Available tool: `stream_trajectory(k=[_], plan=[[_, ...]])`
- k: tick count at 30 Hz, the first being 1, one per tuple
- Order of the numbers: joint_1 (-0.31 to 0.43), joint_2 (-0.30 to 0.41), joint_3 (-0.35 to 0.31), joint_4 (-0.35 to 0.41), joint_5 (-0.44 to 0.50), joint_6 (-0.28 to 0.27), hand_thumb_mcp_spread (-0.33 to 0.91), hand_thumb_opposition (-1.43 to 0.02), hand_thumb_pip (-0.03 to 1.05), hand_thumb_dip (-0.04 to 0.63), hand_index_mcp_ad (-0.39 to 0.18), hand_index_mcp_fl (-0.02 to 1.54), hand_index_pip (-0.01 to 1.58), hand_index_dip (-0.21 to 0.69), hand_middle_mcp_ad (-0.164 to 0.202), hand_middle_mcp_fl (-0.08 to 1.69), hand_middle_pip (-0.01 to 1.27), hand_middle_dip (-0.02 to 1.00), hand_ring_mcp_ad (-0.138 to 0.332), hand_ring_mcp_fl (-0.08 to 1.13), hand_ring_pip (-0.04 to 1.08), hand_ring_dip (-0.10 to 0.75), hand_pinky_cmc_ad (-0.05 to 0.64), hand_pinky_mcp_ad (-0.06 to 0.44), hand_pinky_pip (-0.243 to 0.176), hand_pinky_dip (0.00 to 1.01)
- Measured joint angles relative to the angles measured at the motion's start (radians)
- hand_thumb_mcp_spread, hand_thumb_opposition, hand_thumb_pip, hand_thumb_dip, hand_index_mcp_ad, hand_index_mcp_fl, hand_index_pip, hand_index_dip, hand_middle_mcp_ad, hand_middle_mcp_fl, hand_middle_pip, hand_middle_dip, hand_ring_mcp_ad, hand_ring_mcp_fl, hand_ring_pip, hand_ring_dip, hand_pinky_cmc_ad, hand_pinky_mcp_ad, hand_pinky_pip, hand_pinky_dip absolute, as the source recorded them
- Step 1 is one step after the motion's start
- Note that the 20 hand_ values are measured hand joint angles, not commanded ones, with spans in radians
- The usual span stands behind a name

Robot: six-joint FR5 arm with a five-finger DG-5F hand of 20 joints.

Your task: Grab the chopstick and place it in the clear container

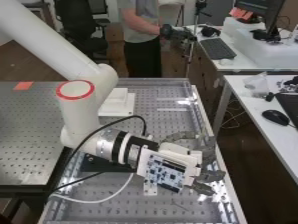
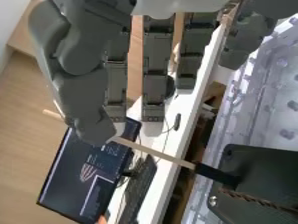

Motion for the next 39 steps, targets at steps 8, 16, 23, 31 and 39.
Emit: stream_trajectory(k=[8,16,23,31,39], plan=[[0.003,-0.003,0.004,-0.005,0.002,0.024,0.56,-0.80,0.51,0.307,-0.251,0.64,0.72,0.171,-0.035,0.89,0.18,0.72,0.058,0.33,0.10,0.471,0.346,0.262,-0.059,0.15],[0.004,-0.005,0.010,-0.016,0.005,0.021,0.58,-0.80,0.51,0.307,-0.253,0.78,0.67,0.171,-0.035,0.99,0.16,0.72,0.058,0.33,0.10,0.471,0.346,0.262,-0.059,0.15],[0.008,-0.008,0.020,-0.023,-0.002,0.023,0.58,-0.82,0.48,0.311,-0.253,0.82,0.62,0.171,-0.035,1.03,0.16,0.72,0.058,0.33,0.10,0.471,0.346,0.262,-0.059,0.15],[0.012,-0.013,0.029,-0.028,0.001,0.024,0.58,-0.82,0.48,0.307,-0.253,0.83,0.61,0.171,-0.035,1.05,0.16,0.72,0.058,0.33,0.10,0.469,0.346,0.262,-0.059,0.15],[0.009,-0.015,0.032,-0.031,0.004,0.014,0.58,-0.82,0.47,0.307,-0.262,0.86,0.60,0.173,-0.037,1.07,0.15,0.72,0.054,0.34,0.10,0.469,0.346,0.262,-0.059,0.15]])
